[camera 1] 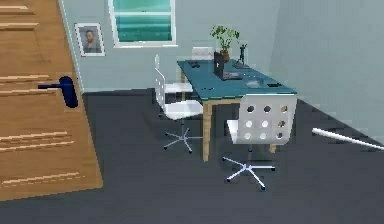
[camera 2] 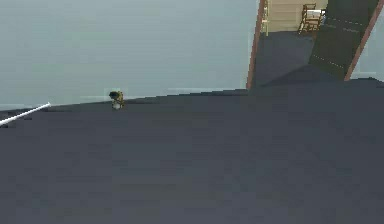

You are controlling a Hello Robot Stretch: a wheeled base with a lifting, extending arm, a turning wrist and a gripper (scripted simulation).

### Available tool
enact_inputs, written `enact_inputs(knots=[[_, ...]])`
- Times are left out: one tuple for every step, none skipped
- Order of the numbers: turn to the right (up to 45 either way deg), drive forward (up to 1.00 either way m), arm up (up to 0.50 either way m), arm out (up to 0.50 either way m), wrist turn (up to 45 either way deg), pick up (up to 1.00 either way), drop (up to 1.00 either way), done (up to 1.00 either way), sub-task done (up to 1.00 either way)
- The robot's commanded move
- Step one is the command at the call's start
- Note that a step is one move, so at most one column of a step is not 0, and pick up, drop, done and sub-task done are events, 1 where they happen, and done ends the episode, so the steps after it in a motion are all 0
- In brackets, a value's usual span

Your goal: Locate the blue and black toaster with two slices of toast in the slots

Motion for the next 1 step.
enact_inputs(knots=[[0.0,0.15,0.00,0.00,0.0,0.00,0.00,0.00,0.00]])
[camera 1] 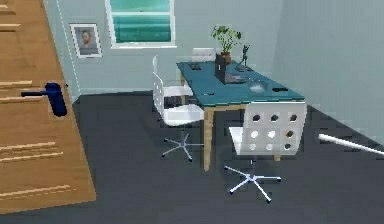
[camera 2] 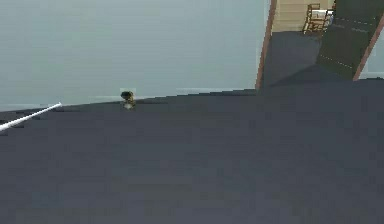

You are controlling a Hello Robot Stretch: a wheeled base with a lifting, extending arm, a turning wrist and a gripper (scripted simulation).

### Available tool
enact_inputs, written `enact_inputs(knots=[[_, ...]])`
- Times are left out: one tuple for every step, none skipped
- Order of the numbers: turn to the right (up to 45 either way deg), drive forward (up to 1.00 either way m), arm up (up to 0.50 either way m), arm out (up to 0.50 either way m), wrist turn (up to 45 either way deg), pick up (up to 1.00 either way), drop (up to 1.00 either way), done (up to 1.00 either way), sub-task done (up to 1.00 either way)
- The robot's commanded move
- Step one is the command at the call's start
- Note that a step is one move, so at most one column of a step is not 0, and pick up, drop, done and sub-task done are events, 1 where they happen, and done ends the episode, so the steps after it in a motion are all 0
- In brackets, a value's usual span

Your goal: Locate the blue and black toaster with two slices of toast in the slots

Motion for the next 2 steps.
enact_inputs(knots=[[-45.0,0.00,0.00,0.00,0.0,0.00,0.00,0.00,0.00],[-9.0,0.00,0.00,0.00,0.0,0.00,0.00,0.00,0.00]])
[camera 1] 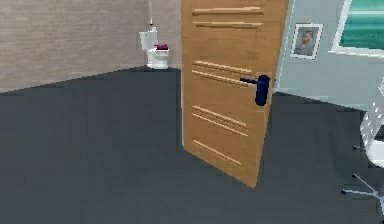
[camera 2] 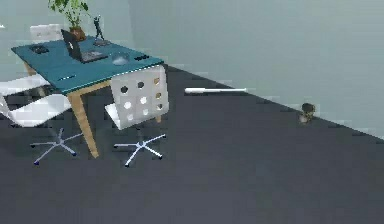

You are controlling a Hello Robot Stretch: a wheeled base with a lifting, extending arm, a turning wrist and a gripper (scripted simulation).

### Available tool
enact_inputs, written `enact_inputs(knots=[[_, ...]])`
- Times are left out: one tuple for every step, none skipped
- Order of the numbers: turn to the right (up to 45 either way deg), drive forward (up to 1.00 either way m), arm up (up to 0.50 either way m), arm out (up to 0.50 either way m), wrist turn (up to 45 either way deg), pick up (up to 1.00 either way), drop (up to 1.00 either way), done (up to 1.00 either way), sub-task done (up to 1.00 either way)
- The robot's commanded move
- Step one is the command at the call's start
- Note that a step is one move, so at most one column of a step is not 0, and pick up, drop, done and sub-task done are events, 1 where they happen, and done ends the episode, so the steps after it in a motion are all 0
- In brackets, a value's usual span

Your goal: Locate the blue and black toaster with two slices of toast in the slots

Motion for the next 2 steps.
enact_inputs(knots=[[0.0,0.45,0.00,0.00,0.0,0.00,0.00,0.00,0.00],[-45.0,0.00,0.00,0.00,0.0,0.00,0.00,0.00,0.00]])
